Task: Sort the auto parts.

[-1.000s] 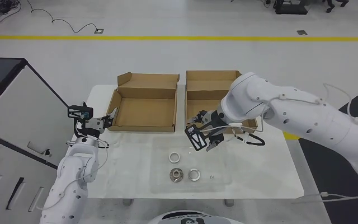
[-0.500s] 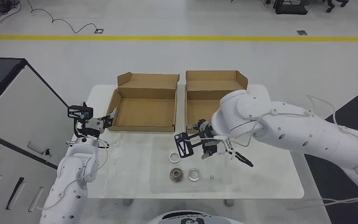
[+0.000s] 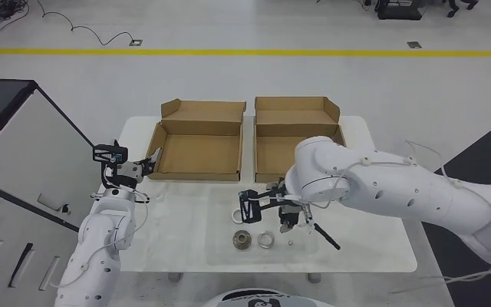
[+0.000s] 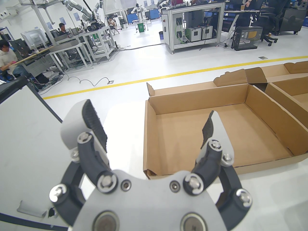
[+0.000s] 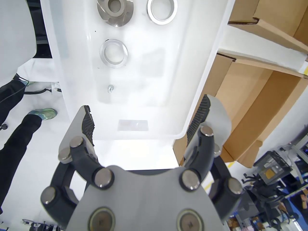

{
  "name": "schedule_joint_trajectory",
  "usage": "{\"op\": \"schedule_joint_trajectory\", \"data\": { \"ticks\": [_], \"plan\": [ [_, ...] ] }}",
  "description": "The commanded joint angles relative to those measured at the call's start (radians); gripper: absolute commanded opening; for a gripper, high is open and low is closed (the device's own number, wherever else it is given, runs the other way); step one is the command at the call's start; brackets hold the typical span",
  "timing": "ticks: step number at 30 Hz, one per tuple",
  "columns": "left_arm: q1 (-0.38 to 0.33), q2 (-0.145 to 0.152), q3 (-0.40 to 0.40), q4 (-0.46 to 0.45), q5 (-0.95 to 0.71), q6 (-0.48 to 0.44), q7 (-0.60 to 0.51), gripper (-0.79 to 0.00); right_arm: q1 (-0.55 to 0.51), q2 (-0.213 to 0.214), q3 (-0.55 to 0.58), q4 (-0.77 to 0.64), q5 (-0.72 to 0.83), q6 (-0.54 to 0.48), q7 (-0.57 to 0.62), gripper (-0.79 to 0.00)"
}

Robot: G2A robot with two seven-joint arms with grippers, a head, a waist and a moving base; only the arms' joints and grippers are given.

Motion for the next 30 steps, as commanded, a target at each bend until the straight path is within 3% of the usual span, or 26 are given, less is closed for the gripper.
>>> {"op": "schedule_joint_trajectory", "data": {
  "ticks": [1,12,30],
  "plan": [
    [0.000,0.000,0.000,0.000,0.000,0.000,0.000,0.000,-0.010,0.003,0.000,-0.006,0.000,0.013,0.013,0.000],
    [0.000,0.000,0.000,0.000,0.000,0.000,0.000,0.000,-0.049,0.038,0.000,-0.035,0.003,0.069,0.069,0.000],
    [0.000,0.000,0.000,0.000,0.000,0.000,0.000,0.000,-0.099,0.032,0.002,0.028,-0.035,0.022,0.021,0.000]
  ]
}}
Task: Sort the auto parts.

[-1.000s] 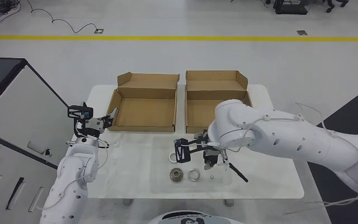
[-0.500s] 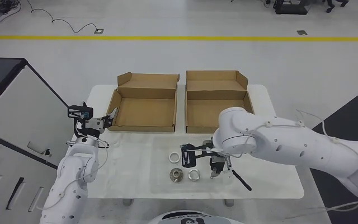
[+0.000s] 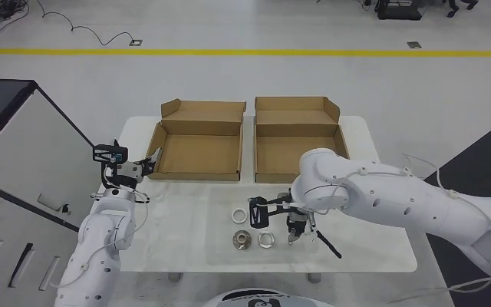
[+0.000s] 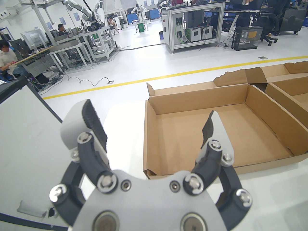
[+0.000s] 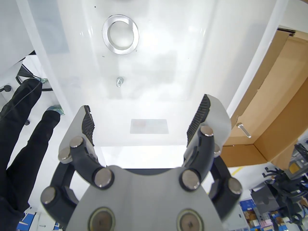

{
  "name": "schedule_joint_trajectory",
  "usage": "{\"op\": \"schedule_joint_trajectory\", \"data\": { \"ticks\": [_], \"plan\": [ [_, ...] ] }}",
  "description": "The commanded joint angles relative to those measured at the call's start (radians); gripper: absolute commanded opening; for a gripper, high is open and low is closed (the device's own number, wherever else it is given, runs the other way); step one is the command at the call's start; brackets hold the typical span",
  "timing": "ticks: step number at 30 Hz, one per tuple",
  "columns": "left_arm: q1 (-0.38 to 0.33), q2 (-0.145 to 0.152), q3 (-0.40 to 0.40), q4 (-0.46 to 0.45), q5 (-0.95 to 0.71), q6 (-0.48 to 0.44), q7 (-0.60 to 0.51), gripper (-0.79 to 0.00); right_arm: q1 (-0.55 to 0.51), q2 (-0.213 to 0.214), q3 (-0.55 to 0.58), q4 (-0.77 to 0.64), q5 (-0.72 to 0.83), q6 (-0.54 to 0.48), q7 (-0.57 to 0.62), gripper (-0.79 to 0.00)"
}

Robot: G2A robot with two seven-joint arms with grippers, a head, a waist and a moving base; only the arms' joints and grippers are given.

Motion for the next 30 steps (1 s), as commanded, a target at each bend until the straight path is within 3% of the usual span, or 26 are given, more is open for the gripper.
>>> {"op": "schedule_joint_trajectory", "data": {
  "ticks": [1,13,15,21,30],
  "plan": [
    [0.000,0.000,0.000,0.000,0.000,0.000,0.000,0.000,-0.006,-0.001,0.001,0.007,0.003,-0.002,-0.002,0.000],
    [0.000,0.000,0.000,0.000,0.000,0.000,0.000,0.000,-0.048,0.003,-0.001,0.022,0.007,0.010,0.010,0.000],
    [0.000,0.000,0.000,0.000,0.000,0.000,0.000,0.000,-0.054,0.005,-0.001,0.017,0.005,0.013,0.013,-0.065],
    [0.000,0.000,0.000,0.000,0.000,0.000,0.000,0.000,-0.072,0.014,-0.001,0.012,0.003,0.007,0.007,-0.394],
    [0.000,0.000,0.000,0.000,0.000,0.000,0.000,0.000,-0.095,0.024,-0.001,0.004,0.004,0.011,0.011,-0.400]
  ]
}}
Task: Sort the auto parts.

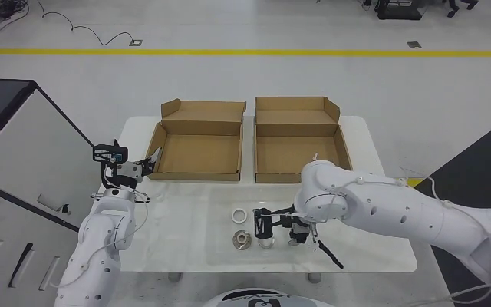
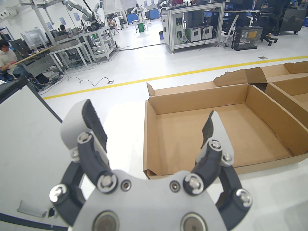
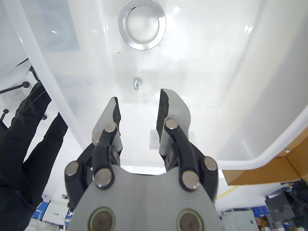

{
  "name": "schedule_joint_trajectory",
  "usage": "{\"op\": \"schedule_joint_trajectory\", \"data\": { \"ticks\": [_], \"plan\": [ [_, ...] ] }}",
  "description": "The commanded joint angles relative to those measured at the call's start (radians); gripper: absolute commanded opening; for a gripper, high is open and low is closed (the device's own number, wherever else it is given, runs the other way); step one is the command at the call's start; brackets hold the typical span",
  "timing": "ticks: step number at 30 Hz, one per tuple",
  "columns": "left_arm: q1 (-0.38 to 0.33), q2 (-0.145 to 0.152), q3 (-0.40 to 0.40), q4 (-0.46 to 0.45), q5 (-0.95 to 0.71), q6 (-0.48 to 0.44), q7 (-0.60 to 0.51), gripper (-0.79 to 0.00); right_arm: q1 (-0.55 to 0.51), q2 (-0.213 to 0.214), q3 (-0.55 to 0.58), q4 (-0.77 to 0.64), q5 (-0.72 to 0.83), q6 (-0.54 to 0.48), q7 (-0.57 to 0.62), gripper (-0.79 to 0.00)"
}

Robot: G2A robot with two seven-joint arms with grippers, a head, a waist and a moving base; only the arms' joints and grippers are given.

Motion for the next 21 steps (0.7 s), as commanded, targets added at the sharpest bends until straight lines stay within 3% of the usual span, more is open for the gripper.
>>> {"op": "schedule_joint_trajectory", "data": {
  "ticks": [1,21],
  "plan": [
    [0.000,0.000,0.000,0.000,0.000,0.000,0.000,0.000,-0.005,0.001,0.000,0.001,0.000,-0.003,-0.003,-0.400],
    [0.000,0.000,0.000,0.000,0.000,0.000,0.000,0.000,-0.046,-0.020,0.000,0.044,-0.030,-0.003,-0.003,-0.400]
  ]
}}
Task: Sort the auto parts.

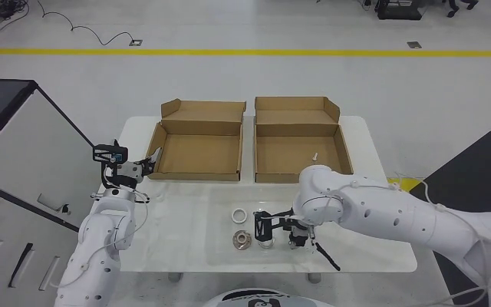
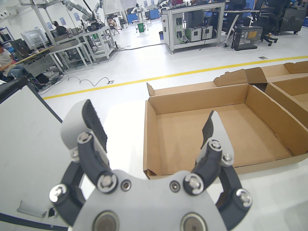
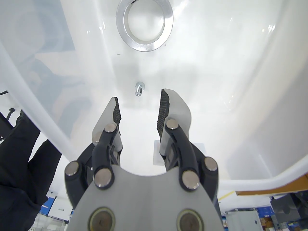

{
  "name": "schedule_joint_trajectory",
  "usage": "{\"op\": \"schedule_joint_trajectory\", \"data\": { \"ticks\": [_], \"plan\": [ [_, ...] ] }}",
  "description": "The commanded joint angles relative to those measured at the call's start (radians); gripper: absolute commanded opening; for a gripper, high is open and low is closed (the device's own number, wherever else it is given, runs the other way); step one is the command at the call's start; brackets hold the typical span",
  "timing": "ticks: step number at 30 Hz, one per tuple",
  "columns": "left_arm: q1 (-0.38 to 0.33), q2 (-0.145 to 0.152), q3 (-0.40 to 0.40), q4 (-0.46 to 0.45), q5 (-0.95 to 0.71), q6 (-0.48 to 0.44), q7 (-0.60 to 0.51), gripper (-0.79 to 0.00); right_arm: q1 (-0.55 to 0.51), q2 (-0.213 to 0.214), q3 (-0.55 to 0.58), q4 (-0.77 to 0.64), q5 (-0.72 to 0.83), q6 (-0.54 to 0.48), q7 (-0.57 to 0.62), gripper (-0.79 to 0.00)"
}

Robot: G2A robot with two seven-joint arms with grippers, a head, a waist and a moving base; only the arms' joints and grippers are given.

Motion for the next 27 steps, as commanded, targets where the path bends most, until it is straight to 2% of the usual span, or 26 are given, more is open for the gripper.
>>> {"op": "schedule_joint_trajectory", "data": {
  "ticks": [1,10,27],
  "plan": [
    [0.000,0.000,0.000,0.000,0.000,0.000,0.000,0.000,-0.002,-0.002,0.000,0.004,-0.002,0.000,0.000,-0.400],
    [0.000,0.000,0.000,0.000,0.000,0.000,0.000,0.000,-0.016,-0.011,0.000,0.015,-0.009,-0.002,-0.002,-0.413],
    [0.000,0.000,0.000,0.000,0.000,0.000,0.000,0.000,-0.035,-0.025,0.000,0.031,-0.020,0.006,0.006,-0.489]
  ]
}}
